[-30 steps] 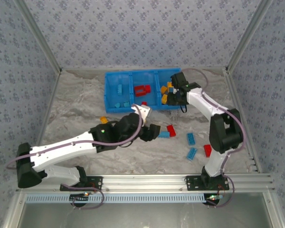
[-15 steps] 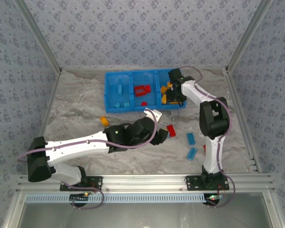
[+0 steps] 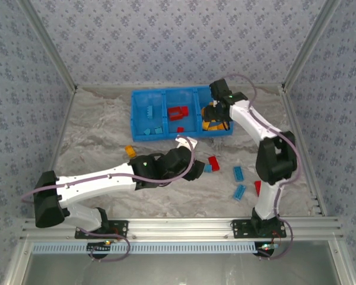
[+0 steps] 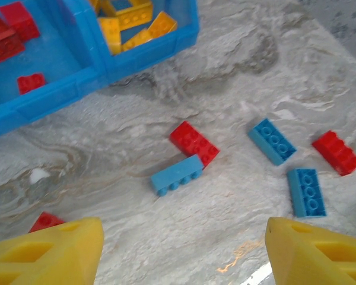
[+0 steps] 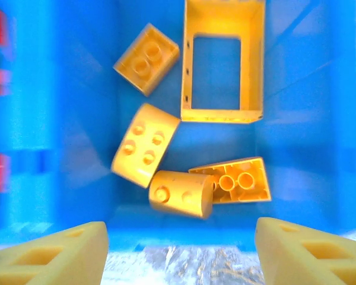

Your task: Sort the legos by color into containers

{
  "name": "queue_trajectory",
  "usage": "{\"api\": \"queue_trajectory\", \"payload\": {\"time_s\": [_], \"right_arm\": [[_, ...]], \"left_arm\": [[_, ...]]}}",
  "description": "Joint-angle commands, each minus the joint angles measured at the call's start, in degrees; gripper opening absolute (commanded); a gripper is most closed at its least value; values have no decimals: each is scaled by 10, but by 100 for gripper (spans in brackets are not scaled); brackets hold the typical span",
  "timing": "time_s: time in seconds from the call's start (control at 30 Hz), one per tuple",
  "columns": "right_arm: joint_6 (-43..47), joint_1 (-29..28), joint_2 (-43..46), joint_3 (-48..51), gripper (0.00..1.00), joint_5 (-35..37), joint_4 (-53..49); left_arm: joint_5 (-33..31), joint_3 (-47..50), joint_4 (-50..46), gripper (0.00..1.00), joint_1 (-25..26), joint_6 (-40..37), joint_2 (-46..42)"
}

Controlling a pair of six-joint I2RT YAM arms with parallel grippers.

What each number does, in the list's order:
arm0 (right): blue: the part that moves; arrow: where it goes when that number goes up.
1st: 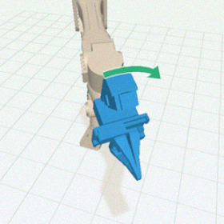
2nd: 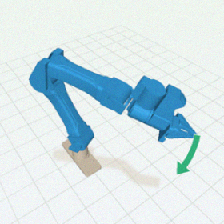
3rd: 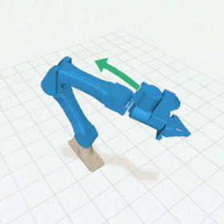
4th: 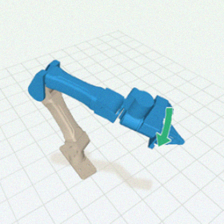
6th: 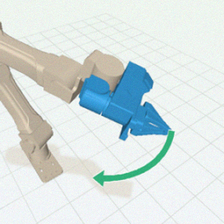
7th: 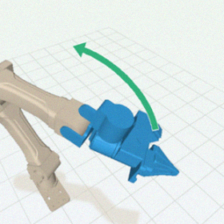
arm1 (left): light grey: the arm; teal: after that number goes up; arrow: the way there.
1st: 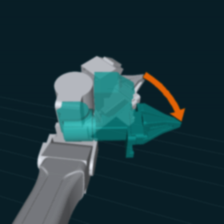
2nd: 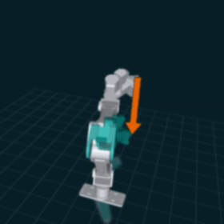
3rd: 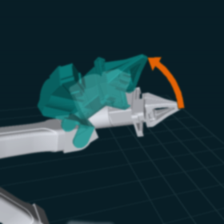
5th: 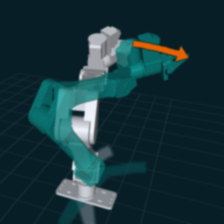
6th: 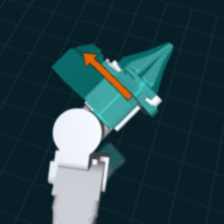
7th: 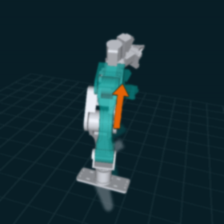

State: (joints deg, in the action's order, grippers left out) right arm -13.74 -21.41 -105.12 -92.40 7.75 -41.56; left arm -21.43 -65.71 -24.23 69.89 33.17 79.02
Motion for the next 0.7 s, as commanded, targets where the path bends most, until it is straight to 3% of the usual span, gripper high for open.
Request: {"api": "queue_trajectory", "payload": {"time_s": [0.0,0.07,0.23,0.43,0.53,0.67], "right_arm": [[-12,-28,117,56,67,34,5],[-23,-55,182,117,67,45,22],[-62,-157,357,310,68,39,67],[-122,-302,526,485,72,-18,135],[-158,-347,573,529,74,-31,142],[-187,-409,596,545,75,11,121]], "left_arm": [[25,14,-59,72,-42,38,-11],[61,30,-71,72,-73,28,-13],[157,43,-113,74,-149,-79,22],[200,18,-137,74,-198,-199,108],[209,2,-135,75,-223,-223,150],[239,-3,-108,77,-257,-234,186]]}}
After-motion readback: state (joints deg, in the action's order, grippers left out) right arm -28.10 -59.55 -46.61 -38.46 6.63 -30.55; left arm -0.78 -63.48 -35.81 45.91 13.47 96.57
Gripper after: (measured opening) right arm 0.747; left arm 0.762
